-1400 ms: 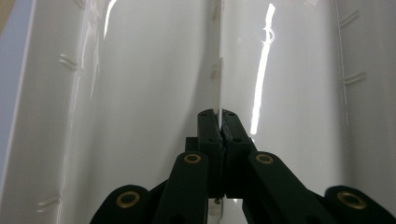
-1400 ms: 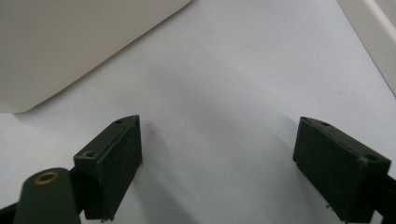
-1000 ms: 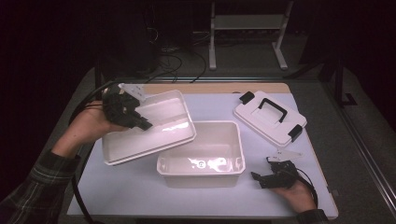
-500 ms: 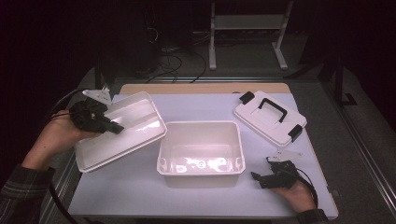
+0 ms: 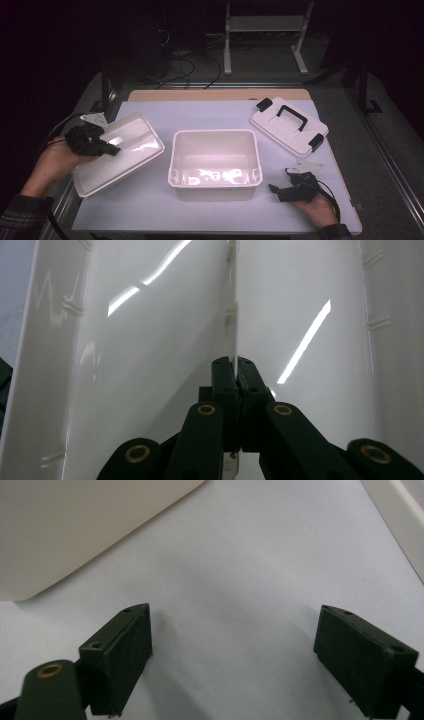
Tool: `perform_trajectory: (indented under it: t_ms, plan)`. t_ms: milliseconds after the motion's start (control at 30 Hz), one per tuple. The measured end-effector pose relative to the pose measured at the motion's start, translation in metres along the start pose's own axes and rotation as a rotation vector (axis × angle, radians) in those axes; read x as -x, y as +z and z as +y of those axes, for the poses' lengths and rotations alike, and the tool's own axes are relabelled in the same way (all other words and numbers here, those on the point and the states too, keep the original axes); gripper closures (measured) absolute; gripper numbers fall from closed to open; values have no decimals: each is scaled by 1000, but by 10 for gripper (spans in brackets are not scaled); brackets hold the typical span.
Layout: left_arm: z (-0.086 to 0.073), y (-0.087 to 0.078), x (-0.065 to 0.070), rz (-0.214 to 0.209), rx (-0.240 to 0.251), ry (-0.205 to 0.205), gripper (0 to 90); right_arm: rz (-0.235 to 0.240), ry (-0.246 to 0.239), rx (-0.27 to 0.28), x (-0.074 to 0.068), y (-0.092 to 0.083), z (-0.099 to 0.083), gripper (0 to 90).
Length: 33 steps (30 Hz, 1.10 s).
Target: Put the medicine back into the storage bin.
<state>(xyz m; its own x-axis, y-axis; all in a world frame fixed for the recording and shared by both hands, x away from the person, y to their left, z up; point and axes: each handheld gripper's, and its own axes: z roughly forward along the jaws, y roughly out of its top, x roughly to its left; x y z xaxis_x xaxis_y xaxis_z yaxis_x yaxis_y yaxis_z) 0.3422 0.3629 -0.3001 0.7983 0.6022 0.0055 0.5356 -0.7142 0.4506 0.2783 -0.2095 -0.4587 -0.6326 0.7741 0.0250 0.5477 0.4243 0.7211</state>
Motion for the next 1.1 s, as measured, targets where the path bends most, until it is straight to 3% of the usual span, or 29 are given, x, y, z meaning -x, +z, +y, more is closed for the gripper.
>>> perform_trajectory:
  t_ms: [467, 767, 1100]
  plan:
    - [-18, 53, -5, -27, -24, -49, 888, 0, 0, 0, 0, 0, 0, 147]
    - [-24, 83, -5, -41, -75, -55, 889, 1, 1, 1, 0, 0, 0, 147]
    - [-30, 100, -2, -59, -103, -55, 888, 1, 2, 1, 0, 0, 0, 147]
